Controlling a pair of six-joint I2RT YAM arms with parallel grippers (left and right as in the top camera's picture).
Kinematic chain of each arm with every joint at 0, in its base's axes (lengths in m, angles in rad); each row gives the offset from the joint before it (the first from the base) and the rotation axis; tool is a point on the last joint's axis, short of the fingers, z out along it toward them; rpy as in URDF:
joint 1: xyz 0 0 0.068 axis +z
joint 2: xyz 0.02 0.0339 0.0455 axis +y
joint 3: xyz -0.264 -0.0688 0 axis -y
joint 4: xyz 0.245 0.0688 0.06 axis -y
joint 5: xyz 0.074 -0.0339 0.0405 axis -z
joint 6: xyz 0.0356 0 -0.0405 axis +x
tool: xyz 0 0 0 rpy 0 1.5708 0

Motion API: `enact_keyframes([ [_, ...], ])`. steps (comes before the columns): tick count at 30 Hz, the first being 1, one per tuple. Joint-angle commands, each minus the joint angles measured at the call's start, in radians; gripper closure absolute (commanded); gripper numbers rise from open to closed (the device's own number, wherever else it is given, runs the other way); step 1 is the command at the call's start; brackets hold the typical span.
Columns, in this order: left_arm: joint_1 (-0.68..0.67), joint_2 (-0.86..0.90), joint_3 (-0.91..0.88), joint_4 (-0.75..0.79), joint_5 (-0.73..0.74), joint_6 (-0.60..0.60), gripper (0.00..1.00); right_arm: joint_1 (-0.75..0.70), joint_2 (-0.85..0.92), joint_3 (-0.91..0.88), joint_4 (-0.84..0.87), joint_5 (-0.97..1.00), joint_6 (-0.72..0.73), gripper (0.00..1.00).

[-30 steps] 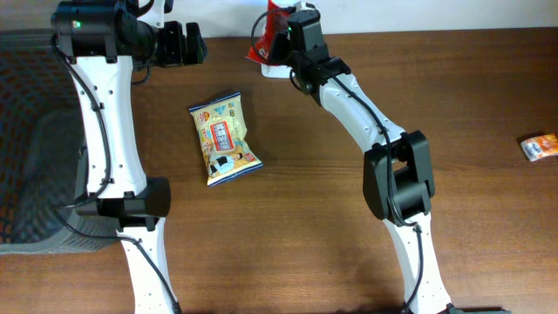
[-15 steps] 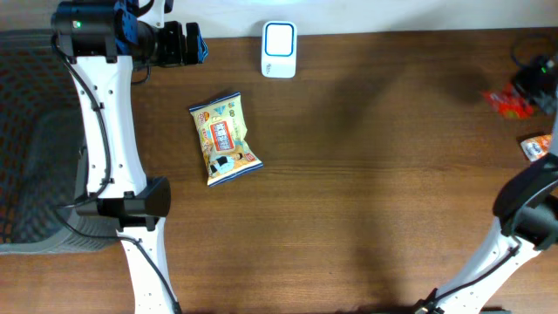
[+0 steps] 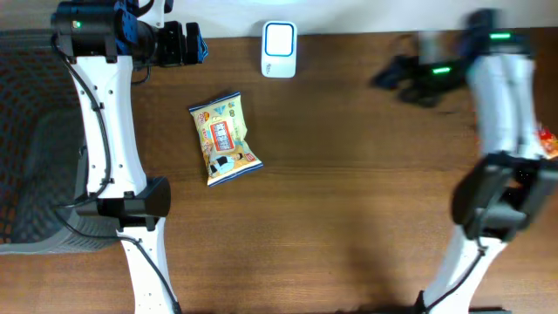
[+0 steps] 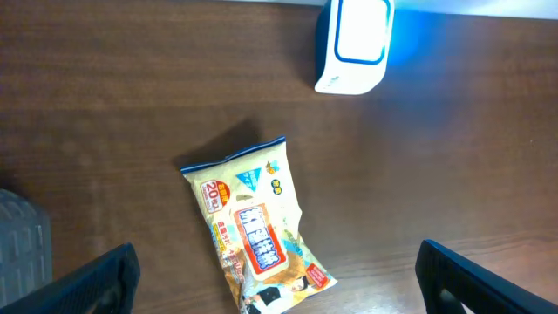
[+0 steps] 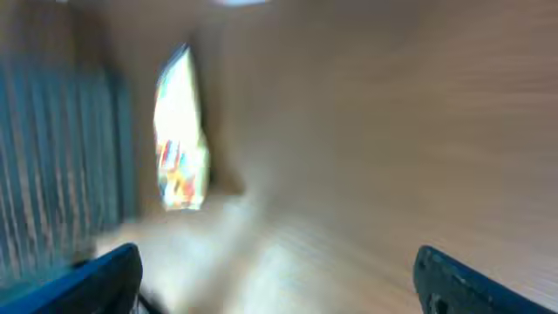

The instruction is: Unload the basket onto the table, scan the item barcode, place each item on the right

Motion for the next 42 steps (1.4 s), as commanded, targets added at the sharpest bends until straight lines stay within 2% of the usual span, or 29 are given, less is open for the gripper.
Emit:
enact_keyframes([
  [1,0.007,-0.011,0.003,0.000,0.008,0.013,0.01,0.208,0.008,-0.164,0.178,-0.035,0.057,0.01],
  [3,0.007,-0.011,0.003,0.000,0.008,0.013,0.01,0.393,0.026,-0.307,0.434,-0.035,0.212,0.01],
  [6,0.007,-0.011,0.003,0.000,0.008,0.013,0.01,0.547,0.071,-0.343,0.652,-0.023,0.350,0.01],
  [8,0.007,-0.011,0.003,0.000,0.008,0.013,0.01,0.620,0.097,-0.343,0.717,0.113,0.452,0.01],
  [12,0.007,-0.011,0.003,0.000,0.008,0.013,0.01,0.650,0.151,-0.344,0.727,0.205,0.469,0.01],
  [13,0.007,-0.011,0.003,0.000,0.008,0.013,0.01,0.651,0.167,-0.344,0.727,0.210,0.470,0.22],
  [14,0.007,-0.011,0.003,0.000,0.008,0.013,0.01,0.651,0.177,-0.344,0.725,0.210,0.470,0.66],
  [15,0.007,-0.011,0.003,0.000,0.008,0.013,0.01,0.651,0.177,-0.344,0.726,0.211,0.473,0.96],
  [19,0.007,-0.011,0.003,0.000,0.008,0.013,0.01,0.587,0.114,-0.344,0.686,0.211,0.509,0.96],
  [20,0.007,-0.011,0.003,0.000,0.008,0.013,0.01,0.525,0.050,-0.344,0.615,0.266,0.509,0.96],
  [24,0.007,-0.011,0.003,0.000,0.008,0.013,0.01,0.426,-0.142,-0.344,0.351,0.661,0.455,0.96],
  [26,0.007,-0.011,0.003,0.000,0.008,0.013,0.01,0.423,-0.262,-0.344,0.241,0.991,0.435,0.96],
  [29,0.007,-0.011,0.003,0.000,0.008,0.013,0.01,0.457,-0.288,-0.346,0.206,1.379,0.435,0.96],
  [33,0.007,-0.011,0.003,0.000,0.008,0.013,0.01,0.491,-0.164,-0.410,0.229,1.380,0.438,0.96],
  [36,0.007,-0.011,0.003,0.000,0.008,0.013,0.01,0.630,-0.059,-0.418,0.246,1.379,0.438,0.96],
  [39,0.007,-0.011,0.003,0.000,0.008,0.013,0.01,0.765,-0.055,-0.418,0.233,1.417,0.438,0.96],
  [41,0.007,-0.011,0.003,0.000,0.008,0.013,0.01,0.824,-0.061,-0.401,0.117,1.511,0.493,0.96],
  [42,0.007,-0.011,0.003,0.000,0.008,0.013,0.01,0.828,-0.069,-0.361,-0.006,1.581,0.602,0.96],
])
